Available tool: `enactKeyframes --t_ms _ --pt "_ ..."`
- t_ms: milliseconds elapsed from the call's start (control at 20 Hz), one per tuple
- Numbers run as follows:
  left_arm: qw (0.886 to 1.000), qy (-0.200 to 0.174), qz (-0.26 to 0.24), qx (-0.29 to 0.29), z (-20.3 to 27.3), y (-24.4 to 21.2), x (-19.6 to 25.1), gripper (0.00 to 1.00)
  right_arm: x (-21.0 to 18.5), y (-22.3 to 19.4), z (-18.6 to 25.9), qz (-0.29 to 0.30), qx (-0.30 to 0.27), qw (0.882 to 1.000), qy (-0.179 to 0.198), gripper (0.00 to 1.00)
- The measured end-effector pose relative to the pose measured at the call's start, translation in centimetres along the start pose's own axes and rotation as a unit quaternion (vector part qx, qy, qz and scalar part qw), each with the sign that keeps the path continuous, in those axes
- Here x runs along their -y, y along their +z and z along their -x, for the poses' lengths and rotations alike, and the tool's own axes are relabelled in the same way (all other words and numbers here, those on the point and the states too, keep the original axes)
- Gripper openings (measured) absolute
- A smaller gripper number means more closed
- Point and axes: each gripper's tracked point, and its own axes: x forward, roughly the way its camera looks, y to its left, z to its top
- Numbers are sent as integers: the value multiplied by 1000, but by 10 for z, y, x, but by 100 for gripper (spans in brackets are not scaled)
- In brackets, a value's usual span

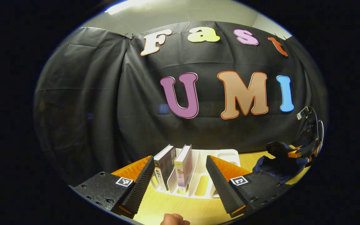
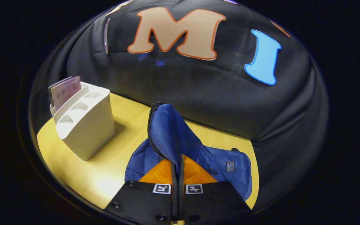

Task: Open the schoolbag, grab two books from the bookshelf and put them into the schoolbag.

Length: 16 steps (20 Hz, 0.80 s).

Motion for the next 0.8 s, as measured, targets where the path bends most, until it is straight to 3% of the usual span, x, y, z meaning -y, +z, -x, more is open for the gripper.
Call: enactKeyframes --t_ms 250,350,600,650,700,800 --pt "1000 -3 -2 -4 -4 -1 0 96 22 8 15 -67 20 998 -9 7" --pt "1000 -5 -3 -8 -8 -2 0 97 29 6 16 -103 24 994 -7 3" --pt "999 -23 -4 -37 -24 -14 3 96 40 6 26 -205 38 978 2 7" --pt "999 -27 -9 -46 -28 -18 3 96 42 5 26 -222 41 974 7 0" --pt "998 -32 -14 -54 -35 -19 3 97 44 4 28 -236 43 971 12 6" --pt "997 -33 -21 -71 -49 -26 1 97 49 3 29 -254 47 966 17 3"
